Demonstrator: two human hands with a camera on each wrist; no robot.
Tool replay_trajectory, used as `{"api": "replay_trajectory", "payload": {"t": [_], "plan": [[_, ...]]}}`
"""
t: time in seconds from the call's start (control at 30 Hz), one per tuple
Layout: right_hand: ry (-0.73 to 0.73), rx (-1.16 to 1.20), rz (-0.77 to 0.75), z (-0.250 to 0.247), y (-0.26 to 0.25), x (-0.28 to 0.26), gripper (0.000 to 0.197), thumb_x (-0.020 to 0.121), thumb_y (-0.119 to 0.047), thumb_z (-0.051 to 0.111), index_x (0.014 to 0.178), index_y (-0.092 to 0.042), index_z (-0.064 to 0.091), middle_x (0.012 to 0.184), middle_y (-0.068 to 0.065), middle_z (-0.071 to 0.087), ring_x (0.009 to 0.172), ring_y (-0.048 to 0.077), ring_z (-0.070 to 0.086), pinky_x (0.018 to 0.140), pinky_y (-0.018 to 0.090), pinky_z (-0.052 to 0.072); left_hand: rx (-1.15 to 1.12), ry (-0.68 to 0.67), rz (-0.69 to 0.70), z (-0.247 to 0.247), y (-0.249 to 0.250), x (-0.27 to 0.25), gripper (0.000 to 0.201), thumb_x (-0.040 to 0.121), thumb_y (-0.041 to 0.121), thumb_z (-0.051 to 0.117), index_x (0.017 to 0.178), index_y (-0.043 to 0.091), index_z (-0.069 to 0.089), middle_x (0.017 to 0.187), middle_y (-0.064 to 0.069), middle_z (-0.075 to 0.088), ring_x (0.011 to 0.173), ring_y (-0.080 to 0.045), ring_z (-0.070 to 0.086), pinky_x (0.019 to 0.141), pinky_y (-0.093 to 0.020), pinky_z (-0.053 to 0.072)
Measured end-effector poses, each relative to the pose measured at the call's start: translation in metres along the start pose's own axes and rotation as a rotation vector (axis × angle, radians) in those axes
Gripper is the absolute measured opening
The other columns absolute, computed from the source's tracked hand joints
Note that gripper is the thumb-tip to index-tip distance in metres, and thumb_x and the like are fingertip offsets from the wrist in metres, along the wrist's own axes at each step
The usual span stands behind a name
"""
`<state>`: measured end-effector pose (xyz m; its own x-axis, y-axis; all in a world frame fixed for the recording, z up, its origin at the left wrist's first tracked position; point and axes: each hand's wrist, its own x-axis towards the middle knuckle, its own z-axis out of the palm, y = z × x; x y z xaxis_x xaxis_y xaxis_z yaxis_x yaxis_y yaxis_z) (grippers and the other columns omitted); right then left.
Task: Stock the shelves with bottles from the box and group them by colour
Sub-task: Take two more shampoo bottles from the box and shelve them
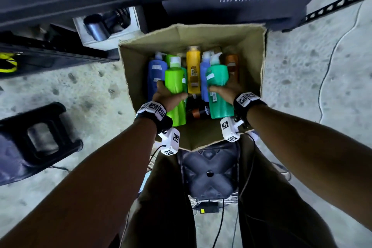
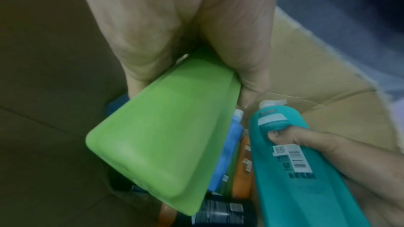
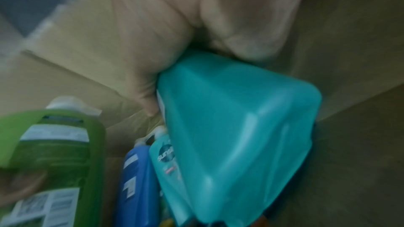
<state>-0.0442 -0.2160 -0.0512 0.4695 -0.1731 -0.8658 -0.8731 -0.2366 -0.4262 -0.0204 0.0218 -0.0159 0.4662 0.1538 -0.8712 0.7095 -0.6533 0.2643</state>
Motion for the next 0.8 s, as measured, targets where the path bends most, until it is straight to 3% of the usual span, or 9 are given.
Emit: {"api": "replay_trajectory", "payload": {"t": [0.1,0.2,0.27,0.37,0.57,0.67,0.8], "plan": [[-0.021,0.023,-0.031,-0.003,-0.005,-0.037,0.062,0.070,-0.022,0.089,0.123,-0.020,0.056,0.094,-0.008,0.069,0.077,0.006,0.068,0.060,0.025,0.056,0.000,-0.007,0.035,-0.004,0.002,-0.030,0.088,0.071,0.041,0.087,0.141,0.022,0.037,0.132,-0.008,0.062,0.118,-0.029,0.062,0.091,-0.030,0.048],[-0.031,-0.007,-0.043,-0.009,-0.011,-0.074,0.072,0.070,-0.023,0.090,0.126,-0.022,0.046,0.092,-0.011,0.065,0.074,0.003,0.064,0.051,0.018,0.048,-0.003,-0.002,0.090,-0.007,0.005,-0.065,0.079,0.073,0.033,0.087,0.139,0.021,0.046,0.135,-0.006,0.061,0.122,-0.025,0.060,0.088,-0.021,0.041],[-0.048,-0.029,-0.047,-0.012,-0.011,-0.096,0.076,0.068,-0.025,0.091,0.127,-0.024,0.043,0.094,-0.011,0.064,0.080,0.007,0.065,0.056,0.019,0.046,0.024,0.007,0.073,-0.009,0.001,-0.091,0.076,0.074,0.035,0.086,0.139,0.020,0.048,0.138,-0.008,0.060,0.125,-0.027,0.059,0.090,-0.022,0.041],[-0.042,-0.044,-0.070,-0.013,-0.013,-0.130,0.076,0.068,-0.025,0.091,0.130,-0.021,0.046,0.101,-0.006,0.065,0.090,0.016,0.066,0.065,0.021,0.046,0.004,-0.004,0.029,-0.015,-0.005,-0.129,0.082,0.075,0.034,0.085,0.144,0.017,0.044,0.140,-0.012,0.059,0.127,-0.032,0.058,0.101,-0.033,0.047],[-0.038,-0.080,-0.060,-0.022,-0.018,-0.199,0.086,0.068,-0.023,0.090,0.139,-0.014,0.043,0.120,0.007,0.065,0.106,0.028,0.065,0.091,0.039,0.054,-0.010,0.007,-0.029,-0.024,-0.018,-0.201,0.086,0.076,0.037,0.085,0.145,0.015,0.037,0.135,-0.016,0.060,0.123,-0.037,0.058,0.099,-0.039,0.049],[-0.073,-0.098,-0.052,-0.028,-0.027,-0.240,0.079,0.068,-0.023,0.090,0.134,-0.009,0.049,0.119,0.013,0.066,0.107,0.034,0.066,0.095,0.049,0.054,-0.076,0.021,-0.040,-0.031,-0.021,-0.236,0.083,0.076,0.035,0.085,0.142,0.014,0.039,0.132,-0.016,0.062,0.120,-0.037,0.060,0.098,-0.042,0.050],[-0.047,-0.144,-0.042,-0.039,-0.033,-0.290,0.078,0.071,-0.030,0.088,0.135,-0.016,0.047,0.122,0.007,0.064,0.109,0.027,0.063,0.095,0.040,0.051,-0.135,0.025,-0.034,-0.041,-0.025,-0.274,0.079,0.076,0.037,0.085,0.139,0.015,0.043,0.127,-0.014,0.064,0.117,-0.035,0.062,0.095,-0.044,0.053]]}}
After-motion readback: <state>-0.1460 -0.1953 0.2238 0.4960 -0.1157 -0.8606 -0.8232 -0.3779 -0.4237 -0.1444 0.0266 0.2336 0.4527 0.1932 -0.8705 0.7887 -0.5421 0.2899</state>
